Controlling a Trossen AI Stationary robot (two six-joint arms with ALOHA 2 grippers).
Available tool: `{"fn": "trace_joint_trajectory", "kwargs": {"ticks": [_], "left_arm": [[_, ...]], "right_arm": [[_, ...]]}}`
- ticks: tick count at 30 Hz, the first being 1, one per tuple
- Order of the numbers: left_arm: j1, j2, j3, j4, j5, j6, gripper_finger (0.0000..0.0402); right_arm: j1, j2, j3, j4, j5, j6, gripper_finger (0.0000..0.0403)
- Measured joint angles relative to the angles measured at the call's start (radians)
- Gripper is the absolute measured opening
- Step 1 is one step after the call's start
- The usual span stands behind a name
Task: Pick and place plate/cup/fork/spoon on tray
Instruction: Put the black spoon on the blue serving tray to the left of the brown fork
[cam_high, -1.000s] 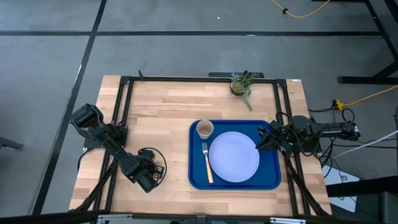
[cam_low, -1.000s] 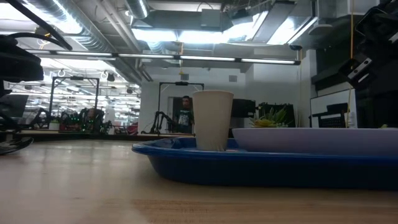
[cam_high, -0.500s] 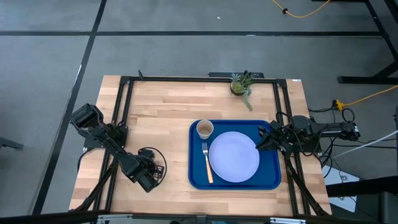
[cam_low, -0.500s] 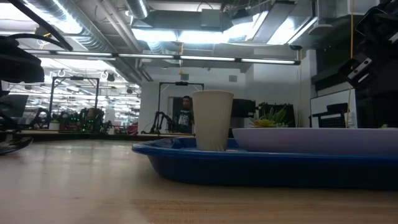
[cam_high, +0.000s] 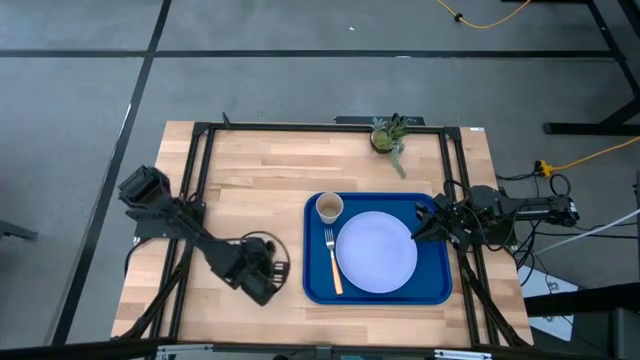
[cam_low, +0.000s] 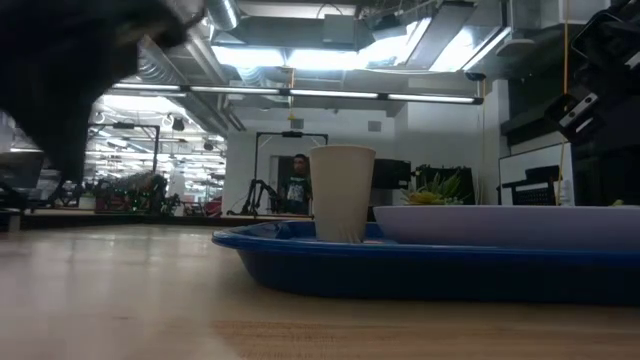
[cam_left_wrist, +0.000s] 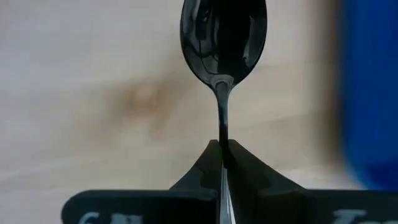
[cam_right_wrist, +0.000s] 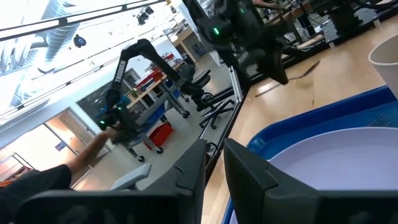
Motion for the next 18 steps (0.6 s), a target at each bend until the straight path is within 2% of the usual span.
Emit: {"fn": "trace_joint_trajectory", "kwargs": {"ticks": [5, 8, 14, 18], "left_arm": [[0.073, -0.001, 0.146, 0.030, -0.121, 0.125, 0.0002], [0.126, 0.022, 0.197, 0.114, -0.158, 0.146, 0.0002], [0.235, 0.116, 0.210, 0.234, -0.092, 0.226, 0.0001], [0.283, 0.191, 0.210, 0.353, -0.012, 0.325, 0.0001]], "right_arm": [[0.000, 0.000, 0.000, -0.001, 0.000, -0.001, 0.0065], [0.000, 0.000, 0.000, -0.001, 0.000, -0.001, 0.0065], [0.000, 0.000, 0.000, -0.001, -0.001, -0.001, 0.0065], [0.000, 0.000, 0.000, -0.001, -0.001, -0.001, 0.0065]]}}
